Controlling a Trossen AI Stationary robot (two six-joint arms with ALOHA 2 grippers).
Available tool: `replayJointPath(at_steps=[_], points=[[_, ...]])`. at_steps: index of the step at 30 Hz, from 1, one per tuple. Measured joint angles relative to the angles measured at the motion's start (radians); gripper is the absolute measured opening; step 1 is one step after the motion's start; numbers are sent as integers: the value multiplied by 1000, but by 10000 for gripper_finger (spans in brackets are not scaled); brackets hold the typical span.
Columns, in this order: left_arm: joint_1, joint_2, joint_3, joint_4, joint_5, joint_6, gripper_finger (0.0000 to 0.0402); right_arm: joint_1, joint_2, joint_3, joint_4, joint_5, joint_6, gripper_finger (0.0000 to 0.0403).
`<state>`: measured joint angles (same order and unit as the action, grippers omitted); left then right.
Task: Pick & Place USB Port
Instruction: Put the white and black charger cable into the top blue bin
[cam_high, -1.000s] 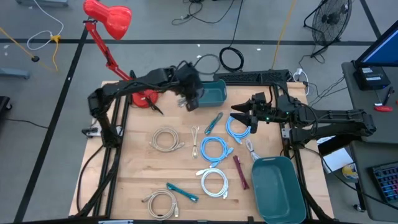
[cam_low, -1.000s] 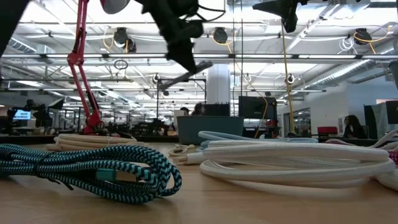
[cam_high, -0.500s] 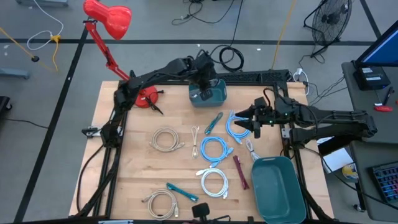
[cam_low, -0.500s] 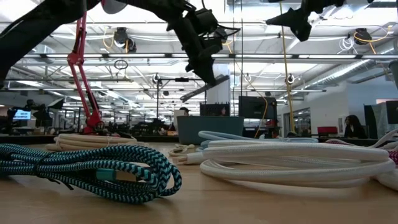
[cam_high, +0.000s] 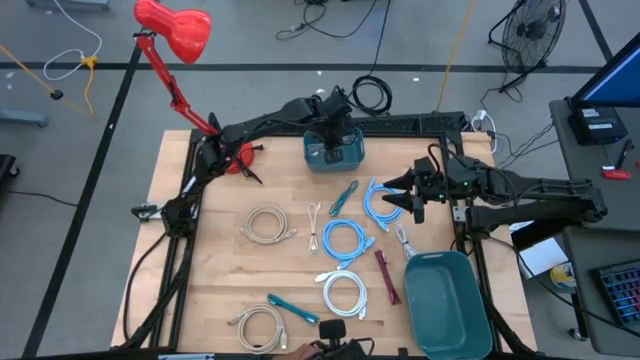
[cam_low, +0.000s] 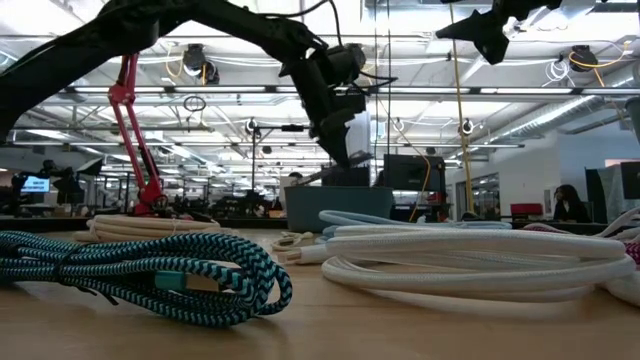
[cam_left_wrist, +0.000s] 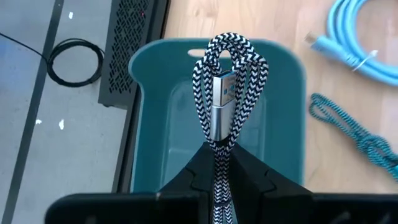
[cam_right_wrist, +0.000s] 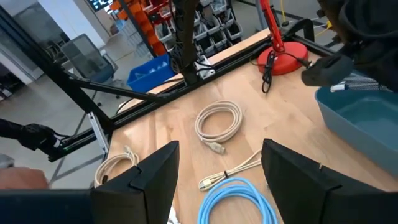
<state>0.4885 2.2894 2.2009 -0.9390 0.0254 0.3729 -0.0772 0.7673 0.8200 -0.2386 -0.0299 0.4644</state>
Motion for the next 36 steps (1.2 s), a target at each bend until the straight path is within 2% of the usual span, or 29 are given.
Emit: replayJointPath(at_steps=[19,26,32,36], points=[[-2,90,0,51,58,-14,31,-2,-2,0,-30,33,-41,217],[-7,124,0,46,128,-34,31,-2,-2,0,-29,36,-43,217],[-20,133,-1,61,46,-4,40,-2,-2,0,-29,59,-44,217],[-19,132,-1,69,-28,-16,90,-2,-2,0,-29,61,-46,217]])
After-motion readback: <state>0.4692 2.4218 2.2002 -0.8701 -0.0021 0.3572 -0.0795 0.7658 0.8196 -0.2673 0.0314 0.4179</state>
